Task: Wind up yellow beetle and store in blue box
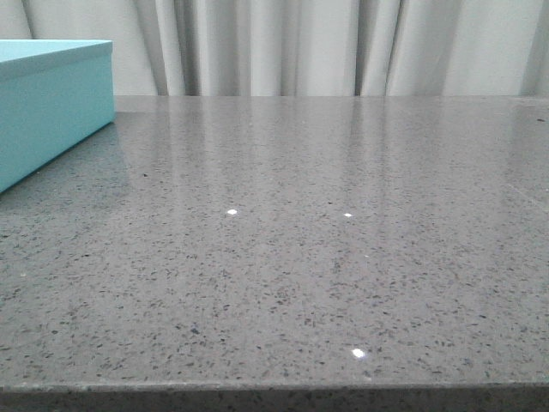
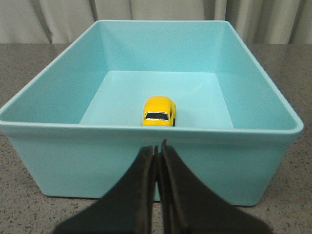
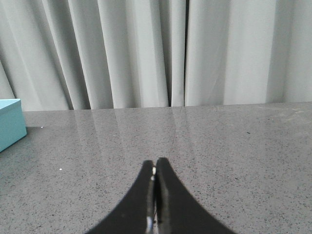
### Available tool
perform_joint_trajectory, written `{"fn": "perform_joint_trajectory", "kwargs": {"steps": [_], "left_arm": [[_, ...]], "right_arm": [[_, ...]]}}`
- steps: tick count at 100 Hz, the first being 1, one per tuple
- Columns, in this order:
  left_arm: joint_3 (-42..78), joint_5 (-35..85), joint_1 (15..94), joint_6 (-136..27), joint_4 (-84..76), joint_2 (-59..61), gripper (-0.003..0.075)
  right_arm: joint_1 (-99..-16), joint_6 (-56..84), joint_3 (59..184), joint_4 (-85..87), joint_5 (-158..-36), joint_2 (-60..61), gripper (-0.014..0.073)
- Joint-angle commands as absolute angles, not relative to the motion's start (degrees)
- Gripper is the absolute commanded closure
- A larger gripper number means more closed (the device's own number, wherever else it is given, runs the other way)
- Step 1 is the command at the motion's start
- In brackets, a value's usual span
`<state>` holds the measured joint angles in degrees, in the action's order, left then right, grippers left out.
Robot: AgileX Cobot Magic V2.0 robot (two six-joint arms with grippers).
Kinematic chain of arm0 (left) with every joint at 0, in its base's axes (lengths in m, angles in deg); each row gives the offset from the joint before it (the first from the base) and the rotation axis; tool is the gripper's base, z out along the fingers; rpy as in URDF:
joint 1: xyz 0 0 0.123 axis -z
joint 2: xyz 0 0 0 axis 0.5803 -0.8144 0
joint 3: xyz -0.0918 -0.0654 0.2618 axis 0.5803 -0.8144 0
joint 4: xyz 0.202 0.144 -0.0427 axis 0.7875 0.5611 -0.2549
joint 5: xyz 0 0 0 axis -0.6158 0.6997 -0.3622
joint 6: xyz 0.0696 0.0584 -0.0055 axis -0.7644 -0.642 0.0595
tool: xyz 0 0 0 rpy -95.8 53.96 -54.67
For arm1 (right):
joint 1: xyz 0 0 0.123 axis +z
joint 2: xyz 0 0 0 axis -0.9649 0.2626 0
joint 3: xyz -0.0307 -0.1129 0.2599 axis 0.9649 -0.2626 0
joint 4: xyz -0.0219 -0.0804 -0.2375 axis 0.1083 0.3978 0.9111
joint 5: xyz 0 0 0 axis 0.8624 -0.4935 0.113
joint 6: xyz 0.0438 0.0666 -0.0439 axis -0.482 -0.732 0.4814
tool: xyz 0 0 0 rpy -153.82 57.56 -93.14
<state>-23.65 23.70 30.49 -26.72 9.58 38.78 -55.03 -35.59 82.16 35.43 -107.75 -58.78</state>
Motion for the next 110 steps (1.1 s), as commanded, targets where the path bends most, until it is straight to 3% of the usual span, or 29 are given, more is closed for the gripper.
{"fn": "perform_joint_trajectory", "kwargs": {"steps": [1,28,66,110], "left_arm": [[-24.03,19.09,31.86,-26.67,12.40,40.83,0.0741],[-30.08,17.57,36.64,-13.97,25.07,51.64,0.0741],[-41.48,13.07,37.12,-13.45,21.49,60.32,0.0741],[-41.38,9.58,37.00,-13.45,21.50,61.03,0.0741]], "right_arm": [[-55.11,-35.04,83.39,36.86,-103.36,-59.64,0.0662],[-55.11,-35.04,83.39,36.86,-103.36,-59.64,0.0662],[-55.11,-35.04,83.39,36.86,-103.36,-59.64,0.0662],[-55.11,-35.04,83.39,36.86,-103.41,-59.64,0.0662]]}}
